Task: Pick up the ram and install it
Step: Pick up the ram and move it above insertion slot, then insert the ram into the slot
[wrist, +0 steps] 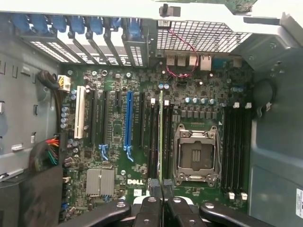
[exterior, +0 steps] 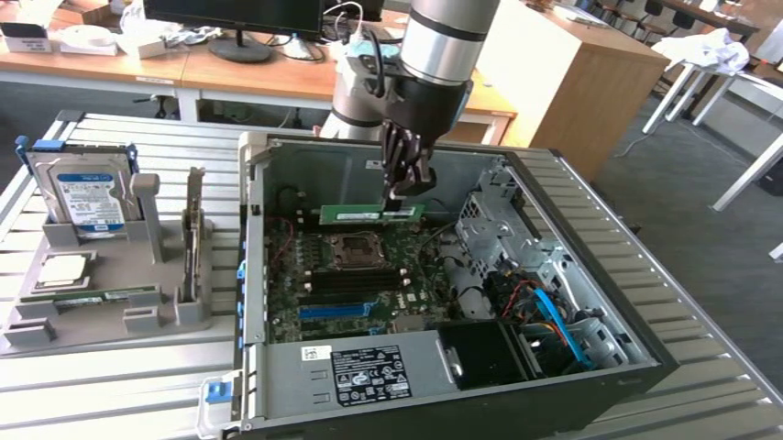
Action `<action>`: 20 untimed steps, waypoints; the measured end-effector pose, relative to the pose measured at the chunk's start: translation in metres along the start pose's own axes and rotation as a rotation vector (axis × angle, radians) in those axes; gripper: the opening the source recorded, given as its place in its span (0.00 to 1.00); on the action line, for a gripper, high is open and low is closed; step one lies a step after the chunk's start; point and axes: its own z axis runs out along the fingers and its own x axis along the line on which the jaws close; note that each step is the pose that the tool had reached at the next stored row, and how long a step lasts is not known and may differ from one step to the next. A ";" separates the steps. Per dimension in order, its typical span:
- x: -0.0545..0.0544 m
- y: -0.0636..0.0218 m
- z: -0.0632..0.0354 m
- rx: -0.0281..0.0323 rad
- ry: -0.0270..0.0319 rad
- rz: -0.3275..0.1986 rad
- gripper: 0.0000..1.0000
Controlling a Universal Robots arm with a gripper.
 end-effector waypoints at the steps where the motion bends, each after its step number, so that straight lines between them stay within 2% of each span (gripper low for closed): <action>1: 0.000 0.0000 0.0012 0.0000 0.0001 0.000 0.12; 5: 0.000 -0.0002 0.0056 -0.0001 0.0001 0.000 0.12; 20: 0.000 -0.0001 0.0059 0.0000 -0.0001 0.000 0.12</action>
